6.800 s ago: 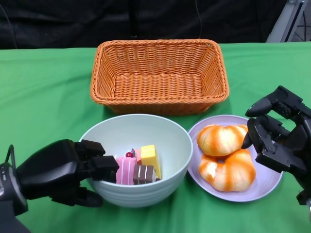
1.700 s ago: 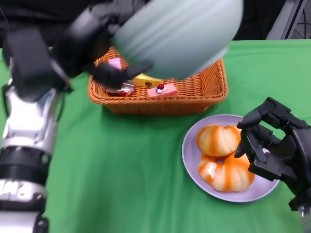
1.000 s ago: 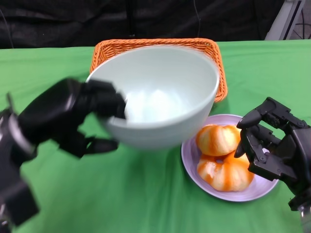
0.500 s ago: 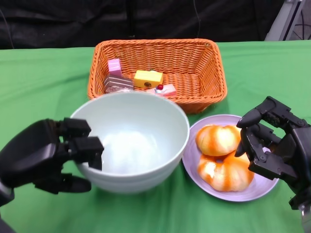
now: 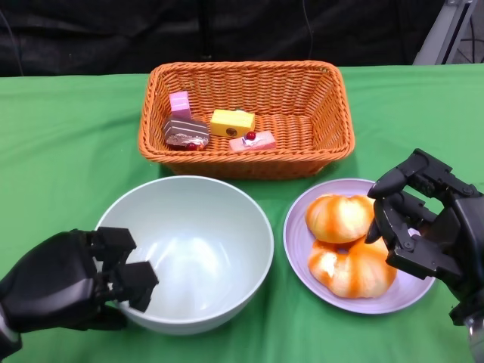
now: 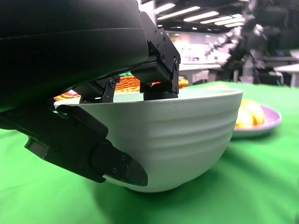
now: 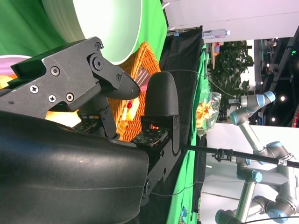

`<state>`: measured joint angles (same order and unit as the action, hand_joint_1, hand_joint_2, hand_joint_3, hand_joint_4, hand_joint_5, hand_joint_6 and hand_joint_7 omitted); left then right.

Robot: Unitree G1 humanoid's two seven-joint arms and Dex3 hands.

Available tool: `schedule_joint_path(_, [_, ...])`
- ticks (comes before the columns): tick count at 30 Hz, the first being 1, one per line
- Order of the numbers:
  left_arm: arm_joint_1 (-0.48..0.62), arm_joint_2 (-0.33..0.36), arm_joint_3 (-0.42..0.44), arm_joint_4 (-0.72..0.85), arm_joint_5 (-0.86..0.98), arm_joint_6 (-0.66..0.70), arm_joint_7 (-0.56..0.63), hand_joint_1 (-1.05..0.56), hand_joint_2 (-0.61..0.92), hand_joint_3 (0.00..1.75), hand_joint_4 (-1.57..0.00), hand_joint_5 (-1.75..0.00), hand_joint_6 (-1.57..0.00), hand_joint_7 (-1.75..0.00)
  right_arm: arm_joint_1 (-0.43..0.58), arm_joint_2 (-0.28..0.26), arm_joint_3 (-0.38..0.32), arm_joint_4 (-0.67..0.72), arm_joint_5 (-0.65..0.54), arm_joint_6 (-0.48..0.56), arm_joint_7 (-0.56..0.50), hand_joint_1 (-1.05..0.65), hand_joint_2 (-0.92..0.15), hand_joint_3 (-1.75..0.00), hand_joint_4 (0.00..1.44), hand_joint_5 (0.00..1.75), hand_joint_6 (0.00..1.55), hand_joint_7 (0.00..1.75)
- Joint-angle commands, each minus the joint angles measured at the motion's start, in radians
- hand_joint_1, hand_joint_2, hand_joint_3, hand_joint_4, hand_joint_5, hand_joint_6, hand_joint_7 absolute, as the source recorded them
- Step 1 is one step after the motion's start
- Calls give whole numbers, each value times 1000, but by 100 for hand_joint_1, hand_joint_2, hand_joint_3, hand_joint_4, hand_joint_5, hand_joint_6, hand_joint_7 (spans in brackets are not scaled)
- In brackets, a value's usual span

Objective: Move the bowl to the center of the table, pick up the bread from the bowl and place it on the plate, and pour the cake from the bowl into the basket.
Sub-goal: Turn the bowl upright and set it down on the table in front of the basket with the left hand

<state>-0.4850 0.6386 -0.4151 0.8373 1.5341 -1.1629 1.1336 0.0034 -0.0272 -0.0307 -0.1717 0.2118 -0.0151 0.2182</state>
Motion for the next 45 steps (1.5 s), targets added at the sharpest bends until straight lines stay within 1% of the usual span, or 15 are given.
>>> schedule_joint_path(1, [-62, 34, -127, 60, 3, 76, 111, -16, 89, 10, -74, -175, -48, -175, -5, -13, -8, -1, 4, 7, 0, -8, -71, -97, 61, 175, 52, 152])
schedule_joint_path(6, [-114, 28, -241, 132, -49, 164, 126, -22, 92, 7, -73, -175, -49, -175, -4, -9, -8, 3, 5, -3, 2, -8, -71, -97, 61, 175, 51, 152])
schedule_joint_path(12, [-119, 35, -290, 131, -155, 192, 88, -24, 89, 2, -72, -175, -56, -166, -6, -9, -8, 8, 5, -6, 4, -10, -71, -96, 62, 175, 51, 153])
schedule_joint_path(13, [-123, 44, -288, 130, -191, 156, 53, -27, 87, 1, -72, -152, -66, -121, -6, -9, -8, 9, 4, -6, 4, -9, -71, -96, 61, 175, 51, 152])
schedule_joint_path(15, [-137, 60, -281, 141, -270, 63, -34, -44, 91, 8, -77, -64, -76, -33, -7, -11, -8, 13, 2, -14, 8, -8, -72, -96, 61, 175, 51, 152])
schedule_joint_path(16, [-140, 64, -278, 143, -297, 39, -65, -54, 92, 11, -78, -33, -73, -14, -7, -11, -8, 15, 2, -16, 9, -8, -72, -96, 61, 175, 50, 152])
schedule_joint_path(19, [-175, 73, -255, 204, -460, -91, -306, -81, 92, 14, -50, -5, -45, -2, -9, -11, -9, 19, -4, -21, 7, -7, -72, -96, 61, 175, 50, 152])
schedule_joint_path(24, [-275, 9, -200, 539, -761, -362, -800, -104, 92, 9, -5, 0, -12, 0, -9, -9, -9, 18, 0, -13, 5, -7, -72, -96, 61, 175, 51, 152])
schedule_joint_path(25, [-326, -26, -125, 693, -750, -410, -926, -104, 92, 8, -2, 0, -8, 0, -9, -9, -9, 19, 1, -15, 7, -7, -72, -96, 61, 175, 51, 152])
schedule_joint_path(28, [-549, -70, 374, 1200, -728, -287, -1642, -105, 92, 7, 0, 0, -1, 0, -6, -8, -9, 17, 0, -16, 6, -8, -72, -95, 61, 175, 51, 152])
schedule_joint_path(31, [-601, -52, 626, 1257, -867, -76, -2074, -105, 92, 6, 0, 0, -1, 0, -4, -8, -8, 11, 1, -10, 6, -7, -72, -94, 62, 175, 51, 153])
schedule_joint_path(33, [-613, -35, 772, 1256, -984, 68, -2266, -101, 92, 6, -7, -3, -9, -4, 0, -8, -6, 5, 0, -8, 6, -6, -73, -95, 62, 175, 51, 153])
schedule_joint_path(37, [-567, -47, 1004, 1213, -1195, 272, -2429, -74, 92, 8, -42, -13, -41, -6, 5, -10, -7, -8, 9, 17, 6, -7, -73, -95, 61, 175, 51, 153])
schedule_joint_path(41, [-544, -43, 1180, 1256, -1369, 491, -2422, -45, 92, 6, -83, -15, -76, -7, 9, -11, -5, -4, 13, 2, 18, -5, -72, -95, 61, 175, 51, 153])
schedule_joint_path(45, [-505, -56, 1273, 1257, -1465, 530, -2420, -23, 92, 24, -102, -23, -94, -9, 14, -11, -4, -11, 20, 13, 22, -5, -71, -97, 62, 175, 51, 153])
